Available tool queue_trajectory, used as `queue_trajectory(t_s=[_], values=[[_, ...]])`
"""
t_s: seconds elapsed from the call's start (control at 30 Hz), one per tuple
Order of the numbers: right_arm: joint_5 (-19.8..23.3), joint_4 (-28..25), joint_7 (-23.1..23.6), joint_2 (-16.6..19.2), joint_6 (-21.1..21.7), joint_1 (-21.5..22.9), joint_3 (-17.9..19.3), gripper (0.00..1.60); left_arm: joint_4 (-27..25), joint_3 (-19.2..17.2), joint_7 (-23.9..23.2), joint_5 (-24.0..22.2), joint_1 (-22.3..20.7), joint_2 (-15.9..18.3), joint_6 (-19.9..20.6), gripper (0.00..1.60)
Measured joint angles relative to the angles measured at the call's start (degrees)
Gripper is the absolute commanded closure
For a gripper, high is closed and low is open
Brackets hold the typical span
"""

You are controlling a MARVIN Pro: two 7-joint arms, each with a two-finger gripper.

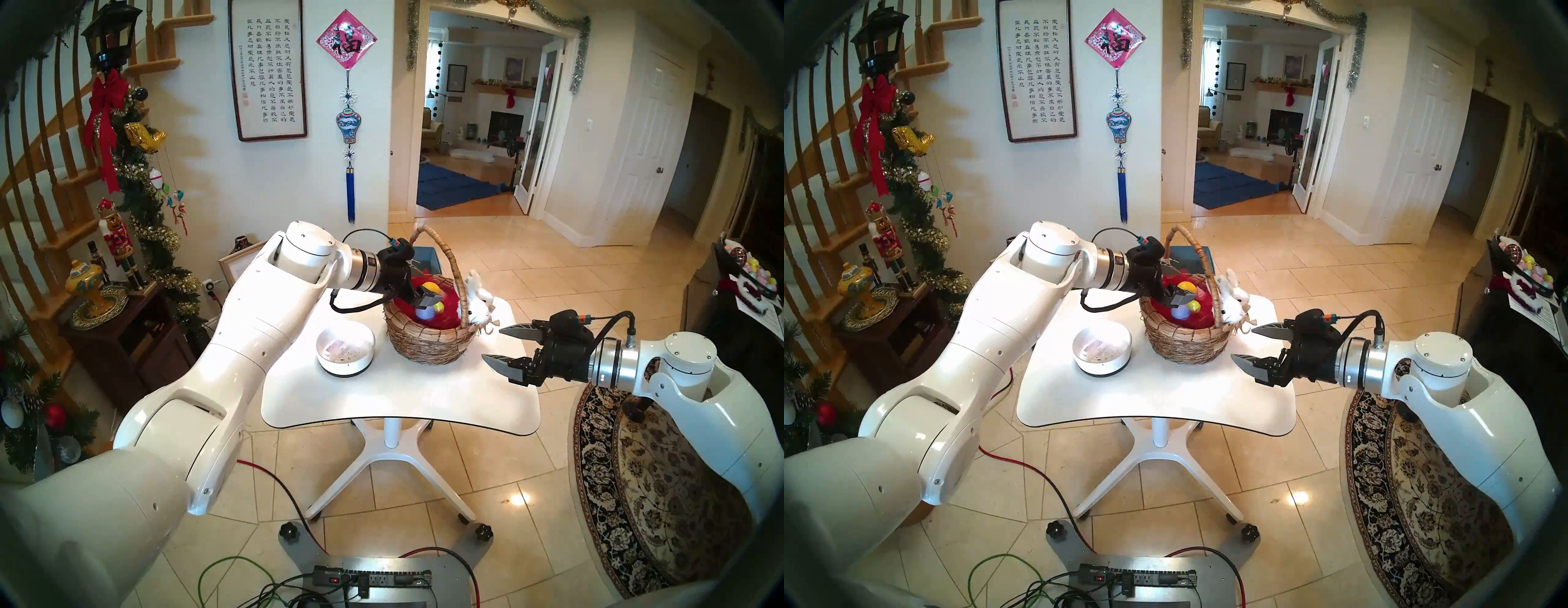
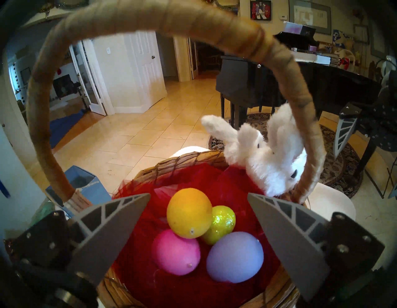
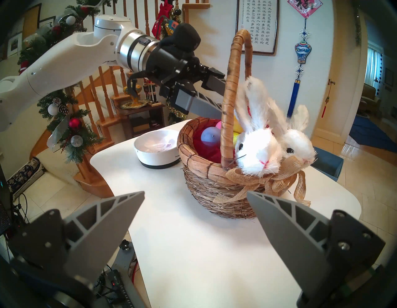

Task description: Put easter egg into basket

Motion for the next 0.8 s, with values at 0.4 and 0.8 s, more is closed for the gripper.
queue_trajectory(t_s=[0.4, 0.8], values=[[0.0, 0.0, 0.0, 0.0, 0.0, 0.0, -0.01, 0.0, -8.09, -5.03, -2.89, -2.74, 3.54, 4.28, 2.45, 0.0], [0.0, 0.0, 0.0, 0.01, 0.0, 0.01, -0.03, 0.0, -16.17, -12.65, -6.09, -5.86, 12.63, 11.64, 4.29, 0.0]])
